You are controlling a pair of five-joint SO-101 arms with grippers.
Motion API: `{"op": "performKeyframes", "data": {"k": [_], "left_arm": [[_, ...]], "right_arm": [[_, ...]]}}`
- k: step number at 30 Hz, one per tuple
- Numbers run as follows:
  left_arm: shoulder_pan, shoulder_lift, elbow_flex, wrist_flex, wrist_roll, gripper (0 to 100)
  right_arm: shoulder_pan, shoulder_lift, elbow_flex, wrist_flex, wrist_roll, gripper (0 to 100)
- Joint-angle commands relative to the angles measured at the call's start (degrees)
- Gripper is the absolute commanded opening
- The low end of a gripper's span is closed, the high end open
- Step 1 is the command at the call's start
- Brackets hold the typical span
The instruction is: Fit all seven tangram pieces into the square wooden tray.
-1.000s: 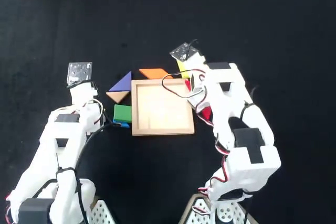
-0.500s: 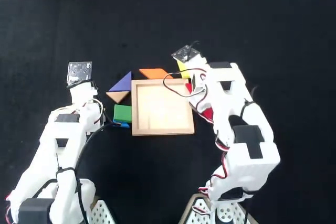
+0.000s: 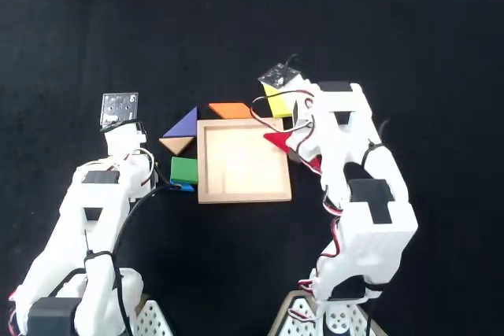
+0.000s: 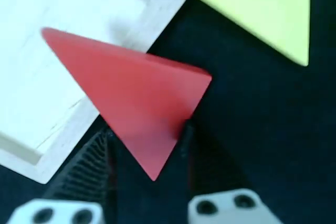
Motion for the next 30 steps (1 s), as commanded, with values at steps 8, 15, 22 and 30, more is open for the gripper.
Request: {"op": "performKeyframes", "data": {"k": [8,15,22,30], "left_arm": [[-0.7,-0.9,-2.0,-1.0,0.2,10],[-0.7,-0.9,-2.0,-1.0,0.2,10],[-0.7,-0.9,-2.0,-1.0,0.2,10],[-0.7,-0.9,-2.0,-1.0,0.2,10]], "right_arm": [[-2.4,-13.7,-0.3,5.8,1.2,1.2],[-9.0,-22.8,8.2,7.6,1.2,1.2],[-19.2,-28.1,18.9,3.3,0.9,1.2],[-21.7,-30.2,20.4,-1.8,0.7,1.2]]}}
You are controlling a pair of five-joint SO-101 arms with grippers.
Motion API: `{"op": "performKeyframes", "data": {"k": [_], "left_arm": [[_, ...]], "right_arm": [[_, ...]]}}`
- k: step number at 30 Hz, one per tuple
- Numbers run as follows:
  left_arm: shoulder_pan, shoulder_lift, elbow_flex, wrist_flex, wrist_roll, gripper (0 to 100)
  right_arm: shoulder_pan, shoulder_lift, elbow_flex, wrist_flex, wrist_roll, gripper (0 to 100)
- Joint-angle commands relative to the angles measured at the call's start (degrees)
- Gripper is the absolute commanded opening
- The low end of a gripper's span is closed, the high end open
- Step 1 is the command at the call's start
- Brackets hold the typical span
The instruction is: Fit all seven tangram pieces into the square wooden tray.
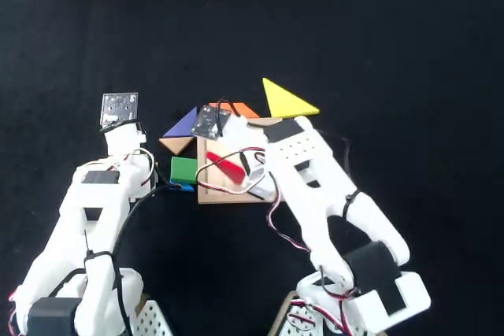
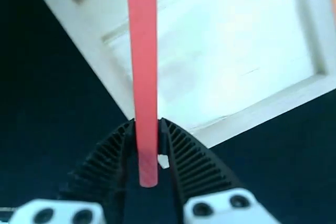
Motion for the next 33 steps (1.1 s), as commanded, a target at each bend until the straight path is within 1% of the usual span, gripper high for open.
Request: {"op": "performKeyframes", "data": {"k": [1,3,7,9,11,15,21,30,33], "left_arm": [[-0.7,-0.9,-2.0,-1.0,0.2,10],[-0.7,-0.9,-2.0,-1.0,0.2,10],[-0.7,-0.9,-2.0,-1.0,0.2,10],[-0.7,-0.9,-2.0,-1.0,0.2,10],[-0.7,-0.9,-2.0,-1.0,0.2,10],[-0.7,-0.9,-2.0,-1.0,0.2,10],[-0.5,-0.9,-2.0,-1.0,0.2,10],[-0.6,-0.9,-2.0,-1.0,0.2,10],[-0.6,-0.9,-2.0,-1.0,0.2,10]], "right_arm": [[0.4,-3.2,-2.2,-2.5,0.0,1.2],[2.4,-3.8,-2.9,-5.1,0.0,1.2],[7.4,-3.8,-2.4,-14.0,0.3,1.2],[8.6,-3.9,-0.8,-18.0,0.4,1.2],[8.6,-4.0,1.1,-20.3,0.5,1.2],[7.5,-3.8,5.1,-22.7,5.1,1.2],[7.8,-3.8,10.2,-28.1,8.3,1.2],[8.1,-4.2,17.0,-41.5,8.4,1.2],[8.1,-4.2,18.2,-43.0,9.1,1.5]]}}
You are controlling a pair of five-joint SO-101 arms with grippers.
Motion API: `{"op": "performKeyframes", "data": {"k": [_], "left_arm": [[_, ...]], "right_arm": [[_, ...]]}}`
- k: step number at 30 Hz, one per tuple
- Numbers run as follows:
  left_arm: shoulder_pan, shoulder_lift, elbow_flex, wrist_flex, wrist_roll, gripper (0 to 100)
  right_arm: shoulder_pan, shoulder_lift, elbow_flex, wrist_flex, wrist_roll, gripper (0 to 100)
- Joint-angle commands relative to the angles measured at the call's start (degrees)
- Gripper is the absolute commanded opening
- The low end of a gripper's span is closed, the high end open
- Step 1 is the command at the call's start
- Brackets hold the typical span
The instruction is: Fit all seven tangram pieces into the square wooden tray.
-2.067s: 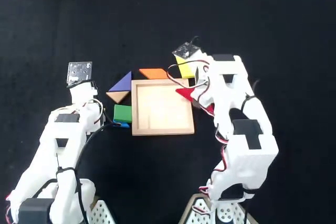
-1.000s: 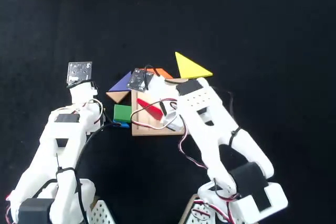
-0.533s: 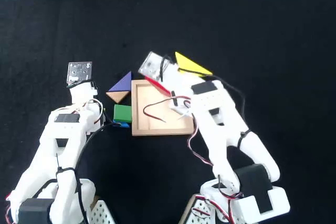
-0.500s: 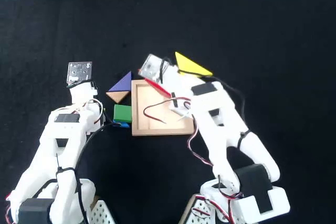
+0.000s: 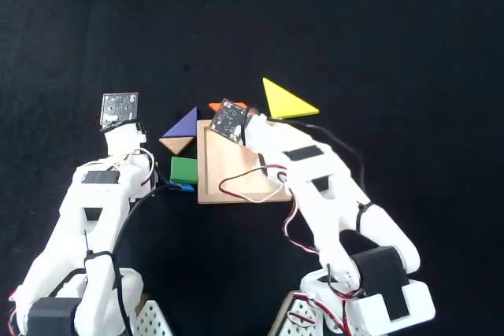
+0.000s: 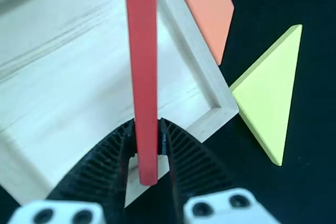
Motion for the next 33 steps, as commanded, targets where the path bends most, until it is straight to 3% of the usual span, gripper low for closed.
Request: {"op": "performKeyframes", "data": {"k": [1,4,9,11,17,25,30,33], "left_arm": [[-0.6,-0.9,-2.0,-1.0,0.2,10],[-0.6,-0.9,-2.0,-1.1,0.2,10],[-0.5,-0.9,-2.0,-1.1,0.2,10],[-0.5,-0.9,-2.0,-1.1,0.2,10],[-0.5,-0.9,-2.0,-1.1,0.2,10],[-0.4,-0.9,-2.0,-1.1,0.2,10],[-0.4,-0.9,-2.0,-1.1,0.2,10],[-0.4,-0.9,-2.0,-1.1,0.2,10]], "right_arm": [[0.7,-2.3,0.2,-2.1,1.3,1.5],[0.7,-2.3,0.2,-0.2,1.3,2.7],[0.6,-2.4,-0.1,4.0,1.3,21.6],[0.7,-2.4,-0.1,5.2,1.3,23.6],[0.3,-4.2,-0.1,9.7,1.4,21.9],[0.7,-19.8,-1.5,12.6,1.0,21.7],[3.0,-17.1,-5.1,9.1,1.0,0.4],[4.5,-10.2,-7.4,5.5,-0.9,3.7]]}}
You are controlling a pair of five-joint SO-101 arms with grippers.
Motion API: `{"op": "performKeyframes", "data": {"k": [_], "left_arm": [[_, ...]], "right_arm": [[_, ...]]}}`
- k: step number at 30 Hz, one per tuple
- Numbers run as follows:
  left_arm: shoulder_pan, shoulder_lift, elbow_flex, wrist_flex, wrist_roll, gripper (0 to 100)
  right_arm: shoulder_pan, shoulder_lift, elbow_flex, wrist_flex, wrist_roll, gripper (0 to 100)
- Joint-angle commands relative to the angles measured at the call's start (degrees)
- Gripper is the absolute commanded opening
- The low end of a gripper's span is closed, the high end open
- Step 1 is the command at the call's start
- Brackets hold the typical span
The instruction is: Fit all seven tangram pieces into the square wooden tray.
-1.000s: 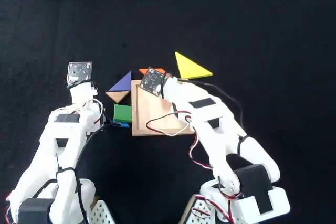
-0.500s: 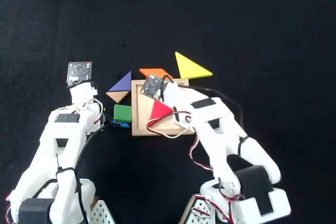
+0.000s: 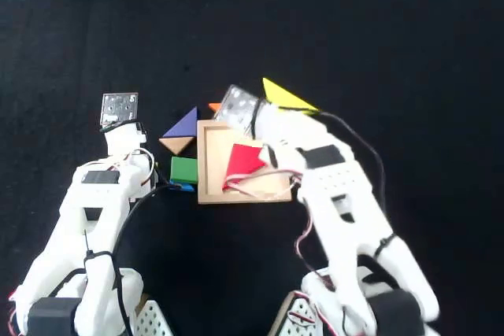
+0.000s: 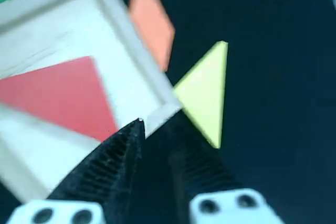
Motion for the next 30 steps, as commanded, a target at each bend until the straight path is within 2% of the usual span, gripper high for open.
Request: {"op": "performKeyframes", "data": {"k": [1,9,19,26,30], "left_arm": [[-0.4,-0.9,-2.0,-1.1,0.2,10],[-0.4,-0.9,-2.0,-1.1,0.2,10],[-0.3,-0.9,-2.0,-1.1,0.2,10],[-0.3,-0.9,-2.0,-1.1,0.3,10],[-0.3,-0.9,-1.9,-1.1,0.3,10]], "right_arm": [[2.0,7.0,-5.9,-3.7,-2.1,1.9],[2.3,24.2,-16.5,-3.4,-2.5,1.1],[1.8,28.9,-15.3,-3.3,-2.2,1.1],[-5.2,24.8,-14.3,9.2,-1.8,1.1],[-7.7,23.3,-14.3,16.5,0.9,1.1]]}}
